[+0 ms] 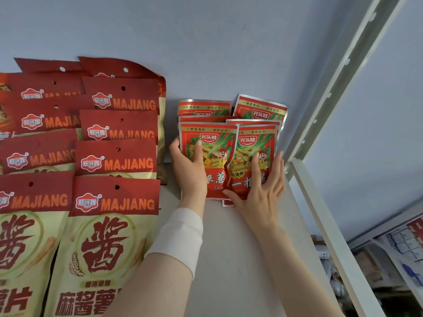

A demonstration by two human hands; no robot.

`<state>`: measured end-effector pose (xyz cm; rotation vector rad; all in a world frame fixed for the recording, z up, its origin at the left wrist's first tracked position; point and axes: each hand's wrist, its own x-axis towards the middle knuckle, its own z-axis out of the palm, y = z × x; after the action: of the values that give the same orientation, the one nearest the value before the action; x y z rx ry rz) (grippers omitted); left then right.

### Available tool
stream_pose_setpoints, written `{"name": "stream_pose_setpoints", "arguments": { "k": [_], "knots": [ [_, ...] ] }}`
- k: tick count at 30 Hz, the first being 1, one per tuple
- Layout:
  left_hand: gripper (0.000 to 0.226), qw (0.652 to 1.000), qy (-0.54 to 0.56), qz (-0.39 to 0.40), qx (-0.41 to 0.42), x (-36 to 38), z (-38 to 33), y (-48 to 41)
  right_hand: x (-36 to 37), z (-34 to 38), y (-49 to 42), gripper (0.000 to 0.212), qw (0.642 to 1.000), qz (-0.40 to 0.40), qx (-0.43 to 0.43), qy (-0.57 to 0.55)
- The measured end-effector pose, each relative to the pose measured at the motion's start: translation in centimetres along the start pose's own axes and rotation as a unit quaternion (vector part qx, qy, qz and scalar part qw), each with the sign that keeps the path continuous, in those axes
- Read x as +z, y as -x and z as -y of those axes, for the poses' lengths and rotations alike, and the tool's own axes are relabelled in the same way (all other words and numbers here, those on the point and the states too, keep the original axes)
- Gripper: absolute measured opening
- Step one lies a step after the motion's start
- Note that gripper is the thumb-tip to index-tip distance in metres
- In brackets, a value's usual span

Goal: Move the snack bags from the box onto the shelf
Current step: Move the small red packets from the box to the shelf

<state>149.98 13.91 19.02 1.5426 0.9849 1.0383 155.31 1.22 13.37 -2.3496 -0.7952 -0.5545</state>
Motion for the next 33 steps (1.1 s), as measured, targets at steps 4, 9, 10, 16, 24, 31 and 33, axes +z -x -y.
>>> {"name": "stream_pose_setpoints", "arguments": {
  "k": [4,9,10,16,24,31,33],
  "knots": [
    [0.042,0.999,-0.016,0.035,-0.004,-0.4,-0.4,-0.4,0.5,0.1,-0.7,0.093,1.0,-0.01,0.013,0.006],
    [0.051,0.999,-0.036,0.026,-0.003,-0.4,0.0,-0.4,0.5,0.5,-0.4,0.098,0.999,0.002,0.038,-0.008],
    [0.054,0.999,-0.04,0.016,-0.002,-0.3,0.2,-0.3,0.4,0.5,-0.3,0.1,0.999,0.005,0.041,-0.012],
    [0.082,0.994,-0.086,-0.04,0.062,-0.2,0.5,0.2,-0.1,0.5,0.1,0.105,0.998,0.03,0.053,-0.028],
    [0.088,0.964,-0.211,0.017,0.164,-0.7,0.0,1.1,-0.9,0.9,0.8,0.103,0.996,0.05,0.055,-0.046],
    [0.075,0.891,-0.375,0.027,0.254,-2.7,-2.2,2.2,-2.4,1.7,1.4,0.105,0.995,0.082,0.047,-0.016],
    [0.064,0.847,-0.435,0.046,0.304,-4.4,-3.3,2.1,-3.8,2.4,1.6,0.101,0.997,0.074,0.03,-0.012]
  ]
}}
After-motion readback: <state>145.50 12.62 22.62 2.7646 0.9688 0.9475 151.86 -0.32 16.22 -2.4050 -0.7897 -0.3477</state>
